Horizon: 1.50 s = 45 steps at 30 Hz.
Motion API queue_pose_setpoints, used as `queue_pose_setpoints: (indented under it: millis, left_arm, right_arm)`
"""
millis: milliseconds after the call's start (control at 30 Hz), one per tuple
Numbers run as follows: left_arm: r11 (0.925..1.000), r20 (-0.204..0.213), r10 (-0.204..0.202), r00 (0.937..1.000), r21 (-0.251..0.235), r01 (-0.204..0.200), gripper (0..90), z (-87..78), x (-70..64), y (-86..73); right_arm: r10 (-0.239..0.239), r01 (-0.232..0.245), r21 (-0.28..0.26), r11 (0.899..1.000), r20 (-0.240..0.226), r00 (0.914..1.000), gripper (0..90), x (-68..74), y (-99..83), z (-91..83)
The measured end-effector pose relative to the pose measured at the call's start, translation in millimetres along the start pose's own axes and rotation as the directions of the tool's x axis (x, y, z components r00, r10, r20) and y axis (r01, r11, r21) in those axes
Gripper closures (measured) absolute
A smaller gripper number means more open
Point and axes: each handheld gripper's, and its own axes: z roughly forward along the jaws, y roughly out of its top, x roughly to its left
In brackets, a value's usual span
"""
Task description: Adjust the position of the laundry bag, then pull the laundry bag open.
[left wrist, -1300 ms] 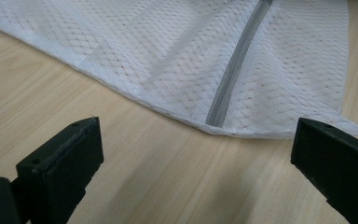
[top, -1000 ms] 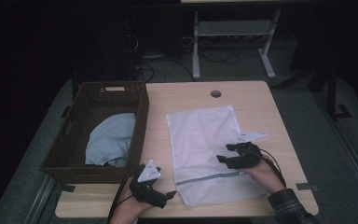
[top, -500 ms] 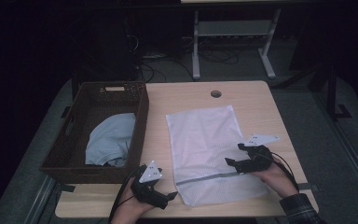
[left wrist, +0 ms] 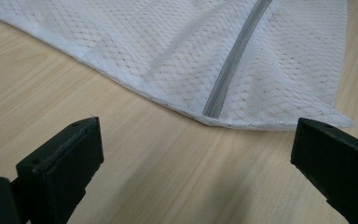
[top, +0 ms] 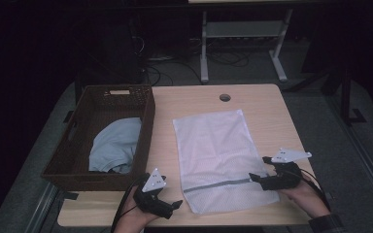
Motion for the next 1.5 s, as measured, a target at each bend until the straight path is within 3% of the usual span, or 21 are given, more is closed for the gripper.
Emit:
queue_pose_setpoints:
  millis: [33,267,433,567,833,1067,1500]
  left_arm:
    - [1.0,0.001,0.0,1.0,0.006,0.0,2.2,0.5,0.2,-0.3]
    - [1.0,0.001,0.0,1.0,0.003,0.0,2.2,0.6,-1.4,1.0]
    - [1.0,0.001,0.008,1.0,0.0,-0.008,2.2,-1.0,-3.2,1.5]
    - [1.0,-0.003,0.009,1.0,0.003,-0.009,2.2,-0.8,-3.2,0.8]
    - [1.0,-0.002,0.002,1.0,-0.001,-0.002,2.2,-1.3,-3.0,0.2]
    - [1.0,-0.002,-0.002,1.0,-0.002,0.002,2.2,-0.9,-3.0,-0.5]
    - [1.0,-0.005,0.0,1.0,0.002,0.0,2.2,-1.7,-3.6,-1.5]
  right_arm:
    - [0.023,-0.023,-0.015,1.0,-0.004,0.9997,17.0,-3.5,-5.0,-6.2]
    - [0.049,-0.05,-0.018,0.999,-0.041,0.998,15.7,-12.3,-19.3,-16.6]
    - [0.029,-0.028,0.013,1.0,-0.07,0.9971,14.0,-13.1,-21.4,-18.1]
    - [-0.003,0.003,0.018,1.0,-0.047,0.9989,14.5,-12.9,-21.4,-20.3]
    - [-0.003,0.004,0.016,1.0,-0.031,0.9995,26.0,-21.1,-23.4,-17.9]
    - [0.006,-0.004,0.051,0.999,-0.053,0.9986,40.5,-32.0,-30.2,-5.7]
    - [-0.022,0.029,0.073,0.997,-0.095,0.9953,51.1,-32.9,-34.7,2.1]
